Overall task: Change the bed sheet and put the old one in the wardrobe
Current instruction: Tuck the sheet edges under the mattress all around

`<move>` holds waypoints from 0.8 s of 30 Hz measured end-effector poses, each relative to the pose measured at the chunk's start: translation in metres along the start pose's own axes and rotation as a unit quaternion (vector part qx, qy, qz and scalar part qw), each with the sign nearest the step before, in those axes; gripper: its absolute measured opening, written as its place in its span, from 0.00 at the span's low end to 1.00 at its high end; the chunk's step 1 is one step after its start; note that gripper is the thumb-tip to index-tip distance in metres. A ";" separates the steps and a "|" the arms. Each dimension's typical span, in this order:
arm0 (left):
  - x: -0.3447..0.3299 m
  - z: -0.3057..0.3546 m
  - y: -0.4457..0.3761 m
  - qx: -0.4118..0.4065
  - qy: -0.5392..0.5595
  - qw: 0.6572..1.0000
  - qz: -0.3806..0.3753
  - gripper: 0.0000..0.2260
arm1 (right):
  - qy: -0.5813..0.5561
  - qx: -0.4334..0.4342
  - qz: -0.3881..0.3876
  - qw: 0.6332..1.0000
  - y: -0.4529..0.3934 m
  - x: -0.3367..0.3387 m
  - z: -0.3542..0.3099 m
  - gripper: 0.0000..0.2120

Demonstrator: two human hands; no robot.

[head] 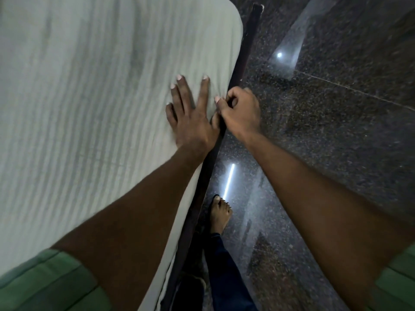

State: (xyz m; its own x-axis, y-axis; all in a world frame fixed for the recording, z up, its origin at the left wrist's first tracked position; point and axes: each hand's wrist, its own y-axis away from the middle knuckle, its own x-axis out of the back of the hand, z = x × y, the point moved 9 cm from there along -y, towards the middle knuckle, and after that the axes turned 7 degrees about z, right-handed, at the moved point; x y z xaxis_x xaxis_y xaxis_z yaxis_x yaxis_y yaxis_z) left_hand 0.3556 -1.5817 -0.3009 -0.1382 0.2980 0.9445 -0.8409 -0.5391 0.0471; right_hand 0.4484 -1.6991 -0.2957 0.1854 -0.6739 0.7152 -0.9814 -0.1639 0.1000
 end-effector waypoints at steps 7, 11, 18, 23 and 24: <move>0.021 -0.001 -0.003 -0.065 0.066 0.996 -0.003 0.24 | 0.035 0.014 0.026 0.999 -0.006 0.006 0.004 0.13; 0.038 0.005 -0.011 -0.066 0.091 0.992 0.061 0.09 | 0.031 -0.058 0.077 0.995 -0.005 0.007 0.006 0.11; 0.025 -0.014 -0.046 0.121 0.156 0.977 0.077 0.37 | 0.023 -0.155 0.042 0.987 -0.022 0.001 0.002 0.28; 0.001 -0.008 -0.065 0.142 0.061 0.988 -0.005 0.58 | 0.045 -0.237 -0.006 0.970 -0.040 -0.007 0.018 0.56; -0.002 -0.008 -0.067 0.131 0.057 0.990 -0.015 0.60 | 0.054 -0.247 -0.014 0.967 -0.040 -0.008 0.021 0.57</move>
State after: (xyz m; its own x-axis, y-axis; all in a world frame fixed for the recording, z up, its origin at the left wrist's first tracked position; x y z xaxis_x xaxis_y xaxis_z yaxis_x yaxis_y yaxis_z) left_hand 0.4082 -1.5401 -0.3087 -0.1869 0.3960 0.8990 -0.6837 -0.7096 0.1704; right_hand 0.4870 -1.7020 -0.3201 0.2324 -0.5901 0.7731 -0.8851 0.2012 0.4197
